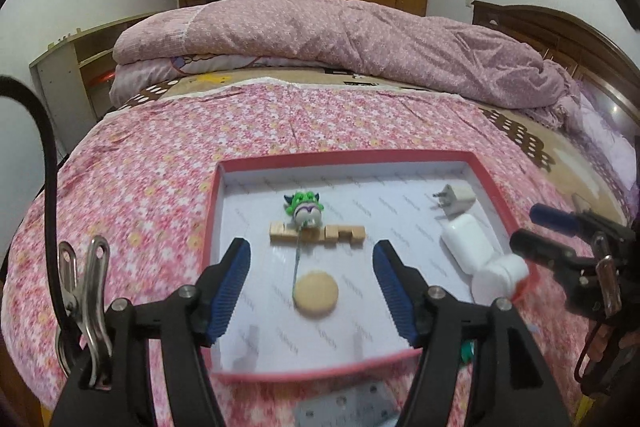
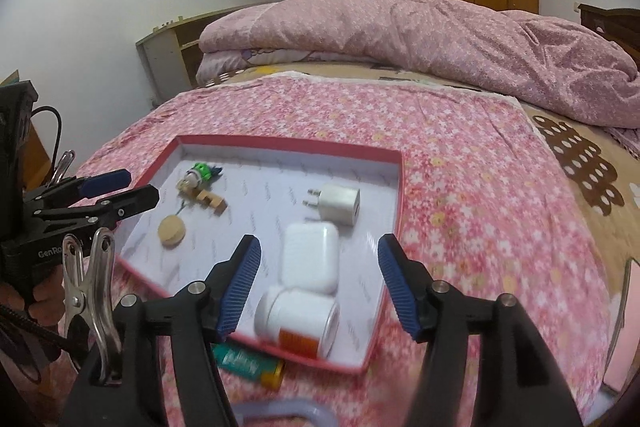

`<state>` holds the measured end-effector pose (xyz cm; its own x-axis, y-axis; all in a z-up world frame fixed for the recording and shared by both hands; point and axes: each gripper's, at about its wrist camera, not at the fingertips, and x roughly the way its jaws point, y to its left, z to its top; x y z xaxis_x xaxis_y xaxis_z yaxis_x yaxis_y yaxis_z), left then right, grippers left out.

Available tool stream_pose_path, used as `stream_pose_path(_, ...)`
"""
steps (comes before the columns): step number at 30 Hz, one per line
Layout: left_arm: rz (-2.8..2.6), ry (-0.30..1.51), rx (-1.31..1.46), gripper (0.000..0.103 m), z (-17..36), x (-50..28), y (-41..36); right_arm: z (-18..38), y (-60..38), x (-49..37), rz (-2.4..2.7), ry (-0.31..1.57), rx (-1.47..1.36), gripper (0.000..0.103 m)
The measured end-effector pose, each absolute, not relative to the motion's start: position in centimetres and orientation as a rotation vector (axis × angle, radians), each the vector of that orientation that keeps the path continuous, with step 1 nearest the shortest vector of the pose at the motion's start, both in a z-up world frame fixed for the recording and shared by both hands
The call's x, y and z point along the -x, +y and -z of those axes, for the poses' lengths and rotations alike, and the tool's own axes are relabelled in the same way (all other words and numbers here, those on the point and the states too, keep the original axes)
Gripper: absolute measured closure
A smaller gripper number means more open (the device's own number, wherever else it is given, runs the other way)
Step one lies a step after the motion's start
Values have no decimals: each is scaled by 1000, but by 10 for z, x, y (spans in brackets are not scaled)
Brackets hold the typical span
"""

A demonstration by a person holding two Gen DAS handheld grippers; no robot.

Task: Organize rigid objects
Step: 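Move left gripper to grey perforated plate while right approaches the green lighter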

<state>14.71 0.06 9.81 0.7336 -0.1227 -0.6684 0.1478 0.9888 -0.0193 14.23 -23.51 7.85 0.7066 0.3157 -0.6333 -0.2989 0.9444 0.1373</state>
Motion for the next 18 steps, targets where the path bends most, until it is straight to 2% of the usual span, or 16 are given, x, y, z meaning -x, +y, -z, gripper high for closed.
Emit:
stream_pose_path(4,130,745,-8,36,-98,-128,5,-80,-238,-122,-349,696,-50,39)
stream_pose_path(7,129,762,19,36,-93,-113,10,-78,-240,-104,-353,681,-58,35)
stream_pose_path(18,107,903,79,36,-55,-93,12,-49,-241,-71,-301,722,-33,34)
